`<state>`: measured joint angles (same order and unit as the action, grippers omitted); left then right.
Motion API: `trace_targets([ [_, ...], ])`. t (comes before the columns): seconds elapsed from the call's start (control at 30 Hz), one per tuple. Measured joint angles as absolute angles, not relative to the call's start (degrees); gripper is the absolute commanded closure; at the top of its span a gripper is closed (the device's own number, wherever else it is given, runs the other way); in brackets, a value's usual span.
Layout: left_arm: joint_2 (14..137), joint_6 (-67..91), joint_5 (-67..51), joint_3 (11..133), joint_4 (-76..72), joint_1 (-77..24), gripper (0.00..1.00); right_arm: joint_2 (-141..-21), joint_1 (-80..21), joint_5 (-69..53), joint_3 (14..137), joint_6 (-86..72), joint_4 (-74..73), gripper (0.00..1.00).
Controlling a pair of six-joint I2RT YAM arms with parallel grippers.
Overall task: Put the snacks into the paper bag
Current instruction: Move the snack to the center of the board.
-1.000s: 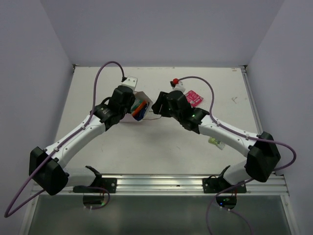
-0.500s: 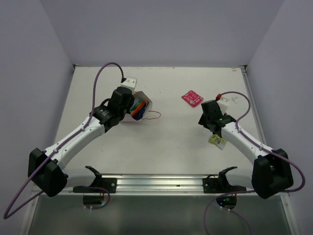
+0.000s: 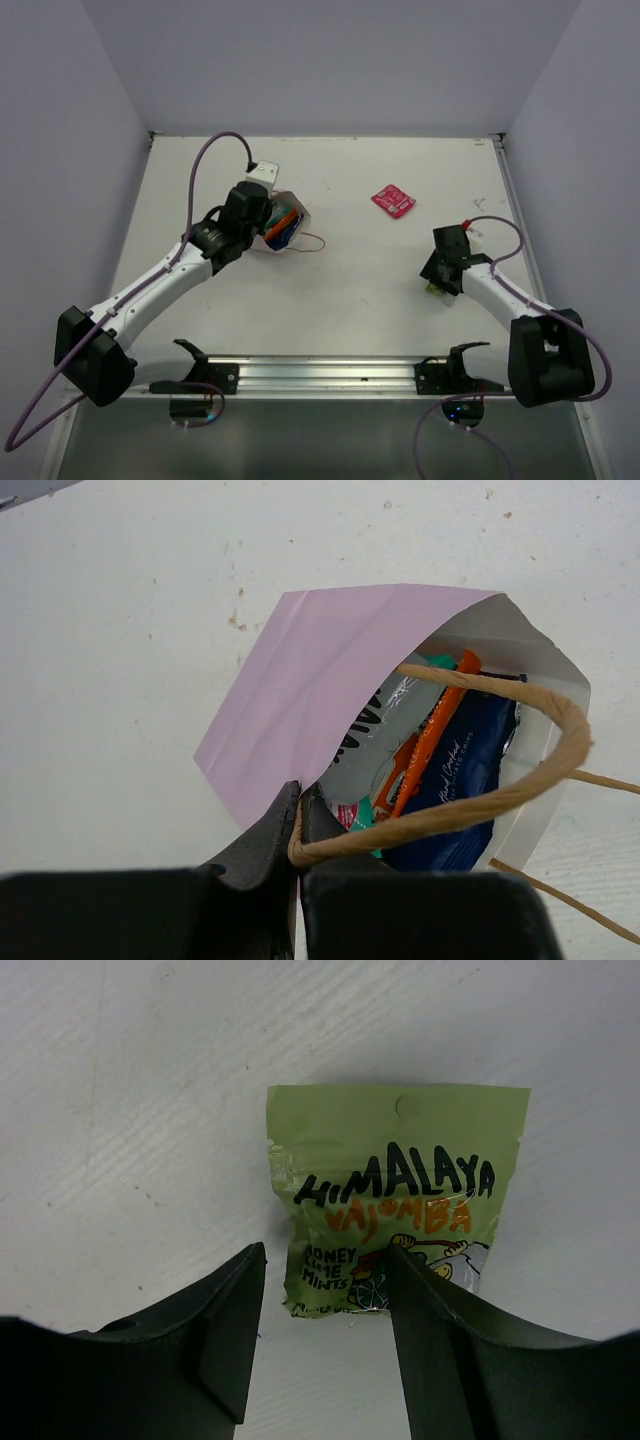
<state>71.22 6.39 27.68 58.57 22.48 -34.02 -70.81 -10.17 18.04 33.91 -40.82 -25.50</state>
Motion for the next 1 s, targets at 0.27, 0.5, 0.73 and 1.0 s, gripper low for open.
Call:
trace_targets([
  [0.27,71.1,6.4,27.4,58.3,22.1,-33.8,1.00,-74.9,-17.8,10.7,33.1,-45.5,-12.2,0.45],
  [0.5,71.1,6.4,27.4,58.2,21.9,-33.8,1.00,-83.1,-31.5,4.6,38.0,-52.7,-4.3,0.44],
  [0.73,71.0,6.4,27.4,58.1,21.9,-33.8,1.00,-87.0,-36.8,1.9,47.3,-49.5,-9.5,0.43],
  [1.0,70.6,6.4,27.2,57.6,21.8,-33.8,1.00,-85.4,-36.6,7.7,52.0,-42.8,-20.3,0.35],
])
